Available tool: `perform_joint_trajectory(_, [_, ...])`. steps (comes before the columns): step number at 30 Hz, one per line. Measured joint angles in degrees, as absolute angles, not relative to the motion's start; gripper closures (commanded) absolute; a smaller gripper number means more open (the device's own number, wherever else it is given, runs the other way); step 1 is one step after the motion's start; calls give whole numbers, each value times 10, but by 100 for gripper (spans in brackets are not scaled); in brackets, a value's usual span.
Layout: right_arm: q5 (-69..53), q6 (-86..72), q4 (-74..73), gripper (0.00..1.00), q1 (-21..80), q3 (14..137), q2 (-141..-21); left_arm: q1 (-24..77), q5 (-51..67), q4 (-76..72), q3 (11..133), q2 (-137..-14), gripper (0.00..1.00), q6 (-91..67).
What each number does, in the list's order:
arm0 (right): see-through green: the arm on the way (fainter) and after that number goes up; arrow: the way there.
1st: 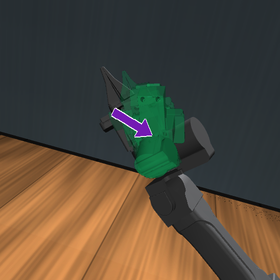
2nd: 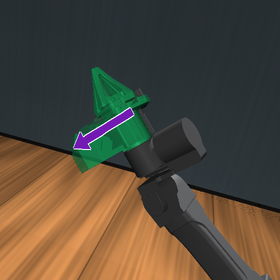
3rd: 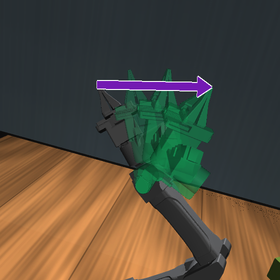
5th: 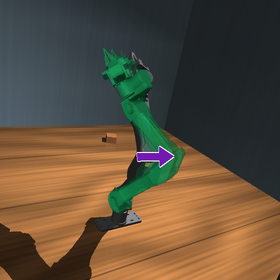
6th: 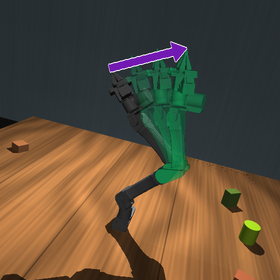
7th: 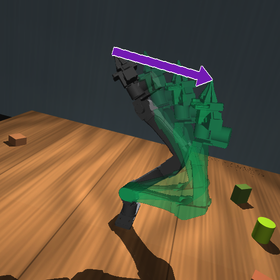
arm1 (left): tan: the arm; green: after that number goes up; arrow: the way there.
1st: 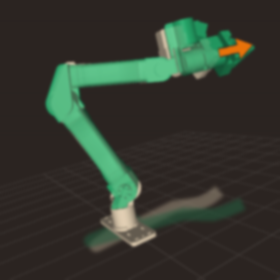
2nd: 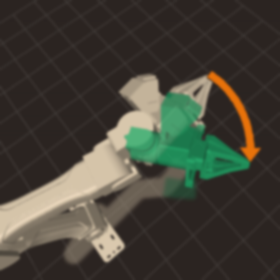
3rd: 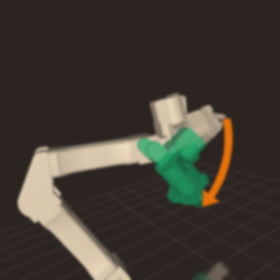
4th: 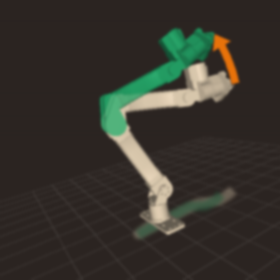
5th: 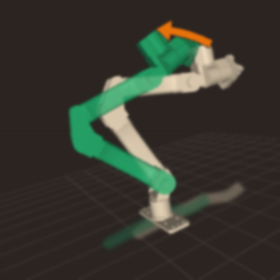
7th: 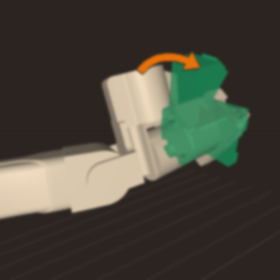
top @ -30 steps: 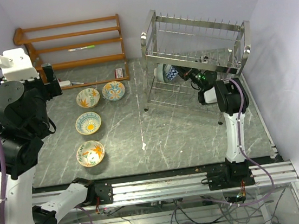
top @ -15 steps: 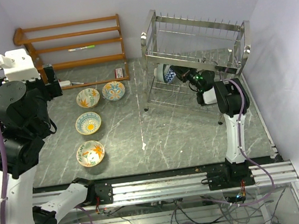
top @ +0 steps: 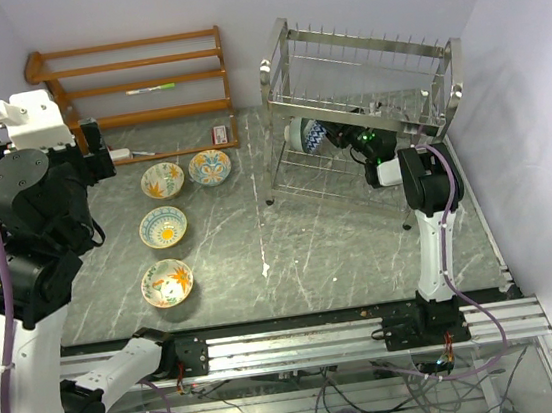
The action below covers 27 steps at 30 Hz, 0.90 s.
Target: Load the bowls into the dish rack
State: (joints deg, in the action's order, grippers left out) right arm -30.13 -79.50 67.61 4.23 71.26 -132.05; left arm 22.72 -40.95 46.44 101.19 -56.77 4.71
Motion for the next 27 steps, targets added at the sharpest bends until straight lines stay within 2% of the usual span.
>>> perform_joint_trajectory(8, [-304, -769, 646, 46, 40, 721, -1320, 227, -409, 464, 1012, -571, 1, 47])
perform_joint_trajectory(10, [-306, -765, 642, 40, 38, 721, -1320, 227, -409, 464, 1012, -573, 1, 47])
perform_joint_trajectory(15, [-310, -755, 629, 36, 28, 721, -1320, 227, -409, 464, 1012, -578, 1, 46])
perform_joint_trajectory(19, [-313, -743, 614, 25, 18, 721, -1320, 227, -409, 463, 1012, -584, 1, 46])
perform_joint_trajectory(27, [-322, -703, 560, 23, 15, 727, -1305, 227, -407, 458, 1012, -592, 1, 45])
